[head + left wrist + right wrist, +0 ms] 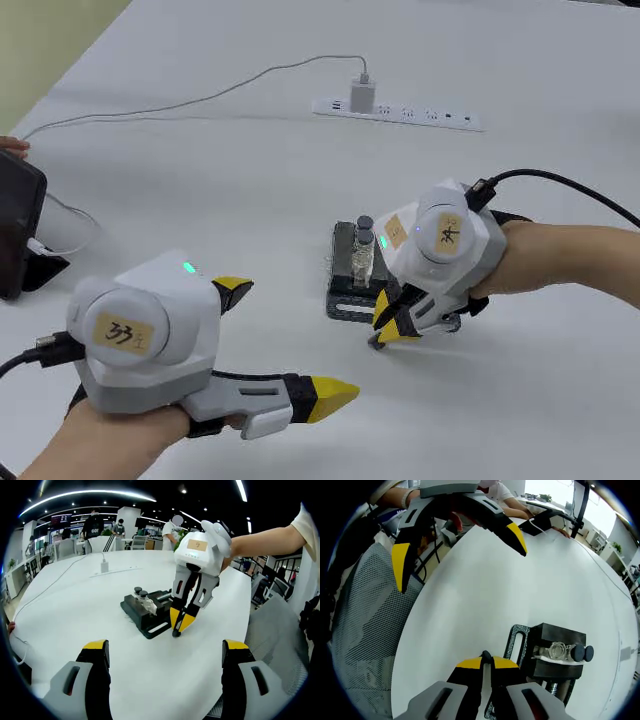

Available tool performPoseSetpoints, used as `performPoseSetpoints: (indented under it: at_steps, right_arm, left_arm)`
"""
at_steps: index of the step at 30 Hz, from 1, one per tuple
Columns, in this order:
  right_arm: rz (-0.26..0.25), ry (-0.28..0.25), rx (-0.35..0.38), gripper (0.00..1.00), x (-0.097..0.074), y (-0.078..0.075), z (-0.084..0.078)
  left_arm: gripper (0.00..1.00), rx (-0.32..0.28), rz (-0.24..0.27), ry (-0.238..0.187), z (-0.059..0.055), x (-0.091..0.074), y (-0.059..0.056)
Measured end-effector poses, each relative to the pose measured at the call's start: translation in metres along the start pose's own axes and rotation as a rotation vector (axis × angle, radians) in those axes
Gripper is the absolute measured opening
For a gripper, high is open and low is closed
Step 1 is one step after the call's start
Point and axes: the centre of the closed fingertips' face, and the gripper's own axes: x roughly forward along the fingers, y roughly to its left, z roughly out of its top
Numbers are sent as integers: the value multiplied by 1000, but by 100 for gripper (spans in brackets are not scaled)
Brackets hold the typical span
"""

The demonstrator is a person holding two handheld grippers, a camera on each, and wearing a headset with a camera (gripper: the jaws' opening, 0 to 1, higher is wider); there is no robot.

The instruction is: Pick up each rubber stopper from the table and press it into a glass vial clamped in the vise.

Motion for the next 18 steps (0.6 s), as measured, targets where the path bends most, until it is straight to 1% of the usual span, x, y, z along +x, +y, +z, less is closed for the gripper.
performPoseSetpoints:
  at_steps: [8,10,16,17,18]
  right_arm:
    - [3,11,8,0,0,0,-1]
    - [4,12,47,0,0,0,-1]
    - [0,8,93,0,0,0,0]
    - [-4,-3,115,0,0,0,2]
    - [-7,1,128,0,0,0,1]
  left_arm:
    - [92,0,3,0,-1,0,1]
    - [92,-2,3,-2,0,-1,1]
    - [92,0,6,-1,0,0,2]
    - [91,2,6,-2,0,0,2]
    - [91,-1,4,-2,0,0,1]
